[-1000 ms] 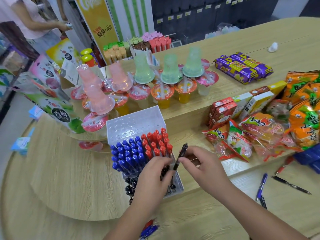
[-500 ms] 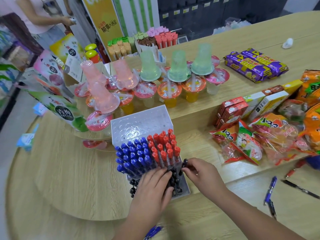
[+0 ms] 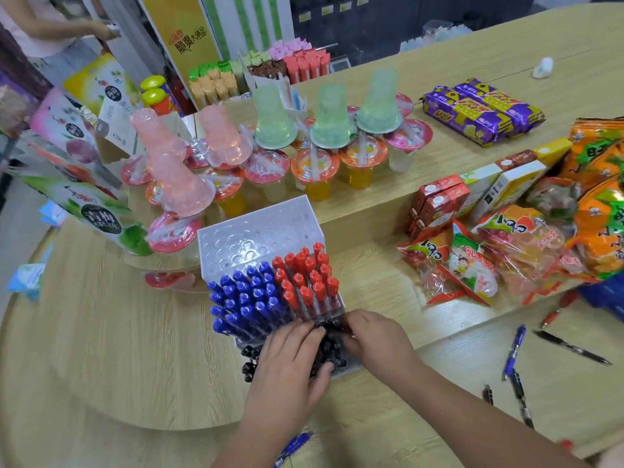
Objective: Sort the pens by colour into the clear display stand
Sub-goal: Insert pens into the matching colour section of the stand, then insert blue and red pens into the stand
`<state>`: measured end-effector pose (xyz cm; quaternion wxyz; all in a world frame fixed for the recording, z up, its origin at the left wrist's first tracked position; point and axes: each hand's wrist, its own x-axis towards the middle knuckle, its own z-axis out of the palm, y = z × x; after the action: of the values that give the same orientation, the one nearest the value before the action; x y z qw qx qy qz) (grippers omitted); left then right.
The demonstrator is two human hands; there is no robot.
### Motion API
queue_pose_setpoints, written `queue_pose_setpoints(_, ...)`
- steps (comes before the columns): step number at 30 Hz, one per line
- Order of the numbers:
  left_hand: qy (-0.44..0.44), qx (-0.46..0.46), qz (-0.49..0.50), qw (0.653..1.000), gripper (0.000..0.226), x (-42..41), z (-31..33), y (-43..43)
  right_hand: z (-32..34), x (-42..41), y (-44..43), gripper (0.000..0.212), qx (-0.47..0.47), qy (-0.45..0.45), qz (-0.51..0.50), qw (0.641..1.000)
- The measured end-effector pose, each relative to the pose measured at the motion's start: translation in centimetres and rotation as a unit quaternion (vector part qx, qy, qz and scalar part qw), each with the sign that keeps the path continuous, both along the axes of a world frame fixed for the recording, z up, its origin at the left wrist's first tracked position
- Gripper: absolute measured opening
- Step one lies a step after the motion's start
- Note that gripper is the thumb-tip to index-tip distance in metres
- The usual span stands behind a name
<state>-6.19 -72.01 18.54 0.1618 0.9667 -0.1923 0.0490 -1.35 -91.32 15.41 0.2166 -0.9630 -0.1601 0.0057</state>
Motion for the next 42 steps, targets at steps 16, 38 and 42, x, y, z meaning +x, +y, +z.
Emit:
queue_pose_setpoints(16, -0.073, -0.205, 0.124, 0.968, 0.029, -4.0, 4.5, 4.2, -2.1, -8.9, -2.5, 0.008, 0.146, 0.119, -0.195, 0.963)
queue_pose_setpoints(38, 0.262, -0.001, 0.201, 0.944, 0.029, -13.8, -24.0, 11.8, -19.5, -12.3, 12.9, 0.058, -0.069, 0.195, 0.063, 0.976)
queue_pose_setpoints(42, 0.293, 0.024, 0.195, 0.936, 0.028, -13.2, -23.7, 11.0, -18.6, -13.3, 13.0, 0.056, -0.045, 0.268, -0.109, 0.956)
